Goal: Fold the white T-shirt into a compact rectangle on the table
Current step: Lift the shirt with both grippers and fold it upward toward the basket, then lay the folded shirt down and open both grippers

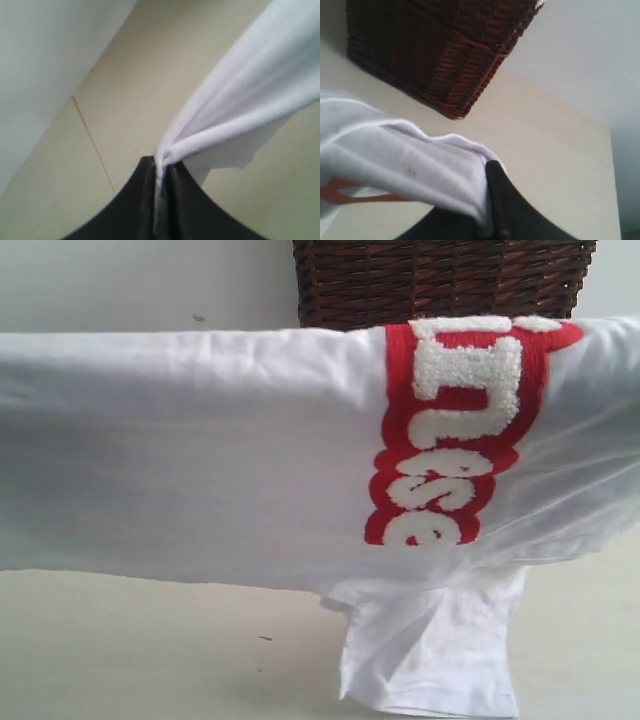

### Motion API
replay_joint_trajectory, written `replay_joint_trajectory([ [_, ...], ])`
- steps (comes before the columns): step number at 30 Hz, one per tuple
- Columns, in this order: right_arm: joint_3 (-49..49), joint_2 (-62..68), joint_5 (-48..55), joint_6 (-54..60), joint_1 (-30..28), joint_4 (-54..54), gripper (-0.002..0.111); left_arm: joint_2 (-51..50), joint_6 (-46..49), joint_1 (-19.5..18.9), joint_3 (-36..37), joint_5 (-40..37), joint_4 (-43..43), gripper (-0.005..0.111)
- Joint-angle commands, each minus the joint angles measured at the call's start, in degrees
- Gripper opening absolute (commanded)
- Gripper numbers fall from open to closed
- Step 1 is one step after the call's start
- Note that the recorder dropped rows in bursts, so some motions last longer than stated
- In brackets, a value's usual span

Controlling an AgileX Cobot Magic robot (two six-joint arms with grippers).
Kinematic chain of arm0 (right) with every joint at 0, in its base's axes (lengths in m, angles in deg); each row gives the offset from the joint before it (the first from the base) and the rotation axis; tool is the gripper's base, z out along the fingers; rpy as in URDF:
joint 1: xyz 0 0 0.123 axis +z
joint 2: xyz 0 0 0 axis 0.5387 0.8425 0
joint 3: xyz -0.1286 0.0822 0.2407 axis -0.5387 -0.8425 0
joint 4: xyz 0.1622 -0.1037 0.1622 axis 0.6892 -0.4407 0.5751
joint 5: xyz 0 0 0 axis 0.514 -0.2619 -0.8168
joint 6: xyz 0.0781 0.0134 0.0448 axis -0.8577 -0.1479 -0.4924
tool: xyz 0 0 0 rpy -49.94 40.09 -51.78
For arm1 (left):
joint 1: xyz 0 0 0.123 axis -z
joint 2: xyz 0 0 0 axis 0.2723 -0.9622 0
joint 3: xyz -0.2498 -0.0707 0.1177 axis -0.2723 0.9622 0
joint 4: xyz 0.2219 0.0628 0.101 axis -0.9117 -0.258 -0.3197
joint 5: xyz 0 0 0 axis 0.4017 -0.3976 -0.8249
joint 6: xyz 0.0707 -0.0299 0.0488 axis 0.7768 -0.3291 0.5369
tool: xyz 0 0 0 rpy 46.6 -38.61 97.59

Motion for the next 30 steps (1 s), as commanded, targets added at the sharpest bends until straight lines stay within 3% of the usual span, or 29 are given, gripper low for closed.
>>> replay_joint_trajectory([
  [1, 1.25, -6.05, 2.77, -1.75, -0.20, 1.56, 0.000, 5.89, -0.89, -0.13, -4.80, -3.44, -3.27, 0.000],
  [5, 5.71, -9.10, 7.99, -4.73, -0.20, -0.53, 0.000, 8.52, -0.89, -0.13, -8.34, -3.44, -2.17, 0.000],
  [10, 11.74, -9.81, 16.06, -4.85, -0.20, -0.69, 0.000, 11.36, -0.03, -0.13, -8.69, -3.44, 5.58, 0.000],
  [15, 11.11, -9.41, 19.38, -4.85, 1.82, -1.66, 0.000, 11.22, -0.03, -0.13, -7.81, -3.44, 14.88, 0.000],
  [18, 7.14, -8.81, 19.38, -6.78, 3.77, -5.59, 0.000, 9.91, 1.47, -0.13, -3.33, -3.44, 14.96, 0.000],
  [23, -3.68, -3.88, 19.38, -7.68, 5.79, -14.10, 0.000, 4.26, 6.69, -0.13, 9.99, -3.44, 10.18, 0.000],
  [26, -8.50, 1.57, 11.04, -7.68, 5.79, -14.83, 0.000, -1.35, 8.96, -0.13, 16.58, 3.21, 8.29, 0.000],
  [29, -10.73, 8.88, -5.46, -7.68, 5.79, -14.83, 0.000, -8.70, 8.74, -0.13, 19.80, 16.73, 4.14, 0.000],
  [30, -11.17, 13.39, -16.29, -7.68, 5.79, -14.96, 0.000, -13.12, 8.30, -0.13, 20.59, 25.40, 1.28, 0.000],
])
